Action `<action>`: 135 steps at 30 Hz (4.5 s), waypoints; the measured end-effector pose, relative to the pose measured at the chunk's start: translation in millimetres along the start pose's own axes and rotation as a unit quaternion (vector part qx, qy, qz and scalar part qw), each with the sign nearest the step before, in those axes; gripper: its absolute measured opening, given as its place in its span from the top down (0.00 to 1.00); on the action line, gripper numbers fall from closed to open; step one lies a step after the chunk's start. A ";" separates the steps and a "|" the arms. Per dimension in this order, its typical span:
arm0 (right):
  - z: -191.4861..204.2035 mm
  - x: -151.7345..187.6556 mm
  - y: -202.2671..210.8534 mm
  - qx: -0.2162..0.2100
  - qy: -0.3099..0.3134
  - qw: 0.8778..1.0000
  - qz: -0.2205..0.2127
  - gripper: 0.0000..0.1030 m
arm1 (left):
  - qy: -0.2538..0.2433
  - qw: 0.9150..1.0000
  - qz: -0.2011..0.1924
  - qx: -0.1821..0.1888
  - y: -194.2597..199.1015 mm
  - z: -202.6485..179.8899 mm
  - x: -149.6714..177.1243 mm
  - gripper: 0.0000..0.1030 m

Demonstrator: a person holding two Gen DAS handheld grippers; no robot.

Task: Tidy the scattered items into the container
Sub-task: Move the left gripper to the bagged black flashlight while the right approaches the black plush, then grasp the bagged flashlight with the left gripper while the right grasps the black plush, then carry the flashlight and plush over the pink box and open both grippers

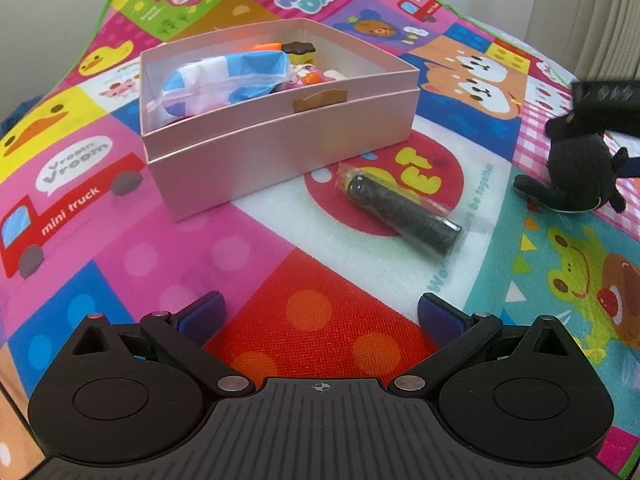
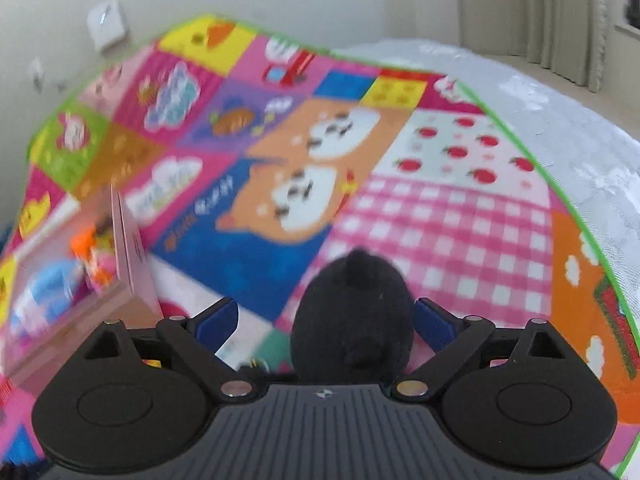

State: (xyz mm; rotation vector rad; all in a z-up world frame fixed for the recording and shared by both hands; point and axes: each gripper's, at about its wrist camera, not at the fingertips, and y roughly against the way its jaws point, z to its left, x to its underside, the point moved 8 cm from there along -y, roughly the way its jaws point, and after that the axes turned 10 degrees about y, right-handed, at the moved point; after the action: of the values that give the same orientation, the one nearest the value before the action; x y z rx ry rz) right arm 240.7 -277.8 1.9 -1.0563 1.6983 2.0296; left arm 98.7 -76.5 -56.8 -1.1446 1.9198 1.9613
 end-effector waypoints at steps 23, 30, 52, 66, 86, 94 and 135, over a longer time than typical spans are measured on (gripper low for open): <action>-14.0 9.4 -26.7 -0.008 0.031 0.999 0.017 0.20 | -0.168 0.974 -0.089 -0.124 -11.9 -7.6 -42.5 0.00; -8.0 19.0 -37.1 -0.003 0.071 0.997 0.025 0.13 | -0.049 0.984 -0.067 -0.155 -8.2 49.8 -60.4 0.00; 3.9 22.7 -42.0 0.014 0.116 0.993 0.012 0.00 | 0.103 0.985 -0.076 -0.115 -38.5 17.1 -59.4 0.09; 74.5 -15.1 31.5 -0.065 0.208 0.976 -0.031 0.36 | 0.069 0.992 -0.094 -0.048 72.6 35.0 -46.3 0.12; 114.4 -11.5 185.1 -0.180 0.217 0.959 -0.043 0.36 | 0.054 0.990 -0.116 0.063 190.6 41.8 -45.6 0.12; 143.9 -31.3 179.2 -0.194 0.240 0.948 -0.078 0.35 | 0.031 0.985 -0.142 0.095 171.3 53.2 -136.4 0.12; 145.1 18.7 -10.2 -0.138 0.314 0.937 -0.072 0.00 | -0.011 0.994 -0.087 -0.070 -25.6 84.7 -112.1 0.00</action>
State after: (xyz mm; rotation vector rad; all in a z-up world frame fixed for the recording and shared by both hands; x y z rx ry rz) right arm 184.3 -143.3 -13.2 -2.0332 1.5377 1.9975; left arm 158.1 47.6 -18.5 -1.2740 1.6324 2.0307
